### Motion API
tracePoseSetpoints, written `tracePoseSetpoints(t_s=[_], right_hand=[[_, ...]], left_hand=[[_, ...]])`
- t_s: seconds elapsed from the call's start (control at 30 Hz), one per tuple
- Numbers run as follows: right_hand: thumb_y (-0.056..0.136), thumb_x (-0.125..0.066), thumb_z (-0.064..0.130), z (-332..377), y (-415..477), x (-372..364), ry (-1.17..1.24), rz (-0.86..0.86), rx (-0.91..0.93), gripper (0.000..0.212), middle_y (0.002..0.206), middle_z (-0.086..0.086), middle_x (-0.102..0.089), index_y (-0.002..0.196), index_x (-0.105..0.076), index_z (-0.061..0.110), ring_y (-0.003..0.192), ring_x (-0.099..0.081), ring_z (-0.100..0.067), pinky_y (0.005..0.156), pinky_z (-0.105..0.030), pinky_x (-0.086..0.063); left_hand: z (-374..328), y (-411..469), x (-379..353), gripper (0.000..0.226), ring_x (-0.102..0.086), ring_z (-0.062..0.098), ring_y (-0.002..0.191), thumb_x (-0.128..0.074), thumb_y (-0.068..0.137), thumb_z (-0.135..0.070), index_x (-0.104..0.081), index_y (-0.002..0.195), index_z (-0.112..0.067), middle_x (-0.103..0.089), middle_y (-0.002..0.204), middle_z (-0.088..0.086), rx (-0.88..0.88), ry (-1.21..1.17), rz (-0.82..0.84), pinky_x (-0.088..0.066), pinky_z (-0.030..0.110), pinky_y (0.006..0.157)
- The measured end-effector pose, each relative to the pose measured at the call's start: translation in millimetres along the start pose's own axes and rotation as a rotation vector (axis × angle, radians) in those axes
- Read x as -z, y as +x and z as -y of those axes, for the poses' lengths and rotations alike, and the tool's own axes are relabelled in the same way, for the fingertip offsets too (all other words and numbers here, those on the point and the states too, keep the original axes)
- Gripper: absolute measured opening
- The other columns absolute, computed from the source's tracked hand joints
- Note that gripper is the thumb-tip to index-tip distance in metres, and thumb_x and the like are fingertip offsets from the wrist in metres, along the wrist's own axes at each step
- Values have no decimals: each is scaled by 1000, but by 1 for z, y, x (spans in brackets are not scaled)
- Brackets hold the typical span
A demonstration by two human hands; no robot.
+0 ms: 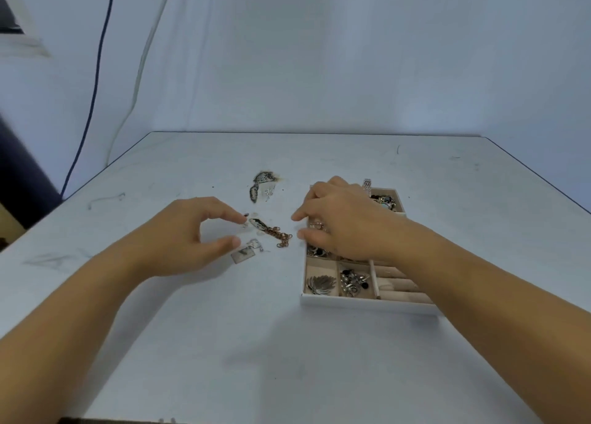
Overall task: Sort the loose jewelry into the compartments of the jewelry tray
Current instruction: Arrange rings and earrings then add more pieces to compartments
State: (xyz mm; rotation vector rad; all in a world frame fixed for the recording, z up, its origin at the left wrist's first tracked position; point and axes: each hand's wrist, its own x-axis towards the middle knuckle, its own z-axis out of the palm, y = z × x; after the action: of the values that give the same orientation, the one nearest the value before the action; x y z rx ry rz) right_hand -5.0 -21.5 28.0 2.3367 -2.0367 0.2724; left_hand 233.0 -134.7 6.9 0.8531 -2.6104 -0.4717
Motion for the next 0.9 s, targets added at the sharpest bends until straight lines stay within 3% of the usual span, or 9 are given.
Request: tracePoseSetpoints(t_s=[0.13,0.23,0.3,0.37,0.47,0.57,0.67,0.73,0.9], right_hand=[[91,-48,51,13,26,-7,-92,120,-54,39,127,1,-51,120,-61,29,119,-37,-21,98,-42,-32],[86,-51,56,23,39,-16,-159,162,-113,42,116,1,-55,109,-67,25,114,-41,-24,97,-45,-35],[88,-54,47,27,45,-22,-219,133,-127,32,108,1,-59,101,-68,22,108,-44,-24,92,-43,-38],[88,-54,25,29,48,-29,-281,52,-100,13,98,1,-61,91,-66,20,97,-47,-23,83,-39,-36],[87,-46,16,30,49,-34,-325,36,-70,18,94,-1,-60,90,-64,17,92,-48,-23,83,-40,-35],[88,-43,23,29,49,-24,-196,75,-78,17,91,0,-61,91,-59,15,89,-53,-23,91,-44,-39],[90,-45,23,27,46,-5,126,65,-113,10,86,2,-63,91,-54,18,80,-57,-21,75,-36,-44],[92,-48,23,25,43,5,290,24,-97,9,87,3,-64,93,-56,19,82,-59,-18,72,-32,-47],[94,-52,25,26,40,15,354,-68,-19,9,92,8,-63,99,-59,22,88,-57,-9,76,-22,-45]], left_hand=[[20,-12,-12,42,-54,-9,104,-64,71,-54,-67,108,-34,-61,110,-25,48,3,-23,-42,17,93],[25,-15,-15,50,-56,-7,104,-59,68,-59,-68,109,-31,-61,109,-23,36,-23,-34,-40,12,90],[27,-15,-15,50,-55,-9,104,-60,67,-58,-67,109,-32,-60,110,-24,33,-35,-28,-37,6,88],[29,-15,-16,50,-55,-9,105,-62,67,-56,-67,110,-31,-60,111,-23,26,-53,-23,-36,4,88],[31,-17,-16,46,-55,-8,105,-67,68,-48,-67,110,-30,-60,111,-22,17,-80,-25,-35,2,87],[31,-18,-16,43,-54,-9,104,-70,69,-45,-67,109,-31,-60,110,-22,23,-101,-29,-36,2,86],[26,-17,-20,41,-60,-4,94,-67,70,-49,-67,108,-33,-60,106,-24,44,-145,-72,-45,11,79],[19,-12,-25,36,-59,-4,92,-66,74,-48,-67,107,-33,-61,105,-23,54,-190,-136,-42,7,72],[2,5,-34,38,-53,-3,108,-64,83,-47,-63,117,-32,-59,112,-20,21,-195,-201,-40,18,91]])
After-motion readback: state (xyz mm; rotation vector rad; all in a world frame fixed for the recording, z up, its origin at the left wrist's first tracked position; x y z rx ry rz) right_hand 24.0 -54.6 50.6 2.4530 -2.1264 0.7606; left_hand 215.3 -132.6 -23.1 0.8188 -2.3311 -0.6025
